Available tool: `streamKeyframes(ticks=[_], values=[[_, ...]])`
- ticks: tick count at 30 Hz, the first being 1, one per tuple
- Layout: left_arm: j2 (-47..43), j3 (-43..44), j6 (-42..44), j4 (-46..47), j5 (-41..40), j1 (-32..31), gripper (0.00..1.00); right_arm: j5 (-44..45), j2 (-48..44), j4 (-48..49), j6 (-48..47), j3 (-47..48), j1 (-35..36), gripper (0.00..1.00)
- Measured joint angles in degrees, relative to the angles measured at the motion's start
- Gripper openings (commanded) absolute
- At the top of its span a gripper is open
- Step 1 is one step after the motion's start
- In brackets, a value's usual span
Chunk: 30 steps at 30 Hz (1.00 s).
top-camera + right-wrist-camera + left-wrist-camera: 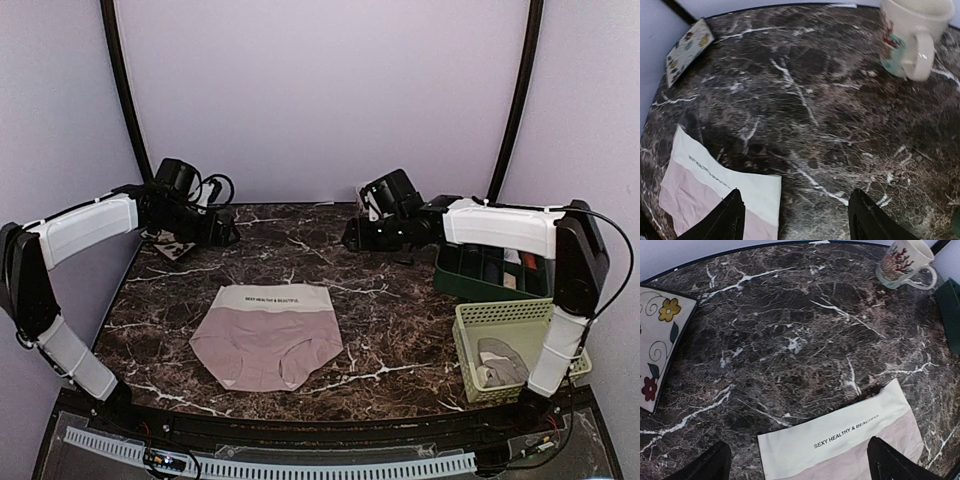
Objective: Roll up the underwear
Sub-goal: Flatten out the underwear at the center of the board.
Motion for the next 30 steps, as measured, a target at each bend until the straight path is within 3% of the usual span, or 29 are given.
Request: streamKeyframes(ticks=[4,7,11,17,22,30], values=[[2.8,1.7,-0.2,-1.4,-4.0,1.4,0.99,-0.9,3.3,-4.7,-0.2,2.6,-3.7,0.7],[-0.1,0.8,-0.1,-1.9,-5.0,2.4,0.99,-7.6,3.2,-4.0,-1.3,4.6,-3.7,0.66],[-6.1,-4.0,-0.4,-2.2,-4.1,2.8,0.99,-17.3,4.7,-2.1,-2.0,5.4,-1.3,0.65],[-11.5,-14.8,-4.0,-2.4,0.5,2.8,0.99,-27.5,17.5,-2.1,-2.7,14.1,3.8,0.63],[-12.0,-18.9,-7.9,-3.1,3.3,2.8,0.99,-32.0,26.5,-3.1,-3.5,20.4,5.7,0.6],[-12.2,-19.8,-10.9,-4.0,4.3,2.8,0.99,-34.5,33.0,-4.3,-5.2,22.3,5.5,0.56]])
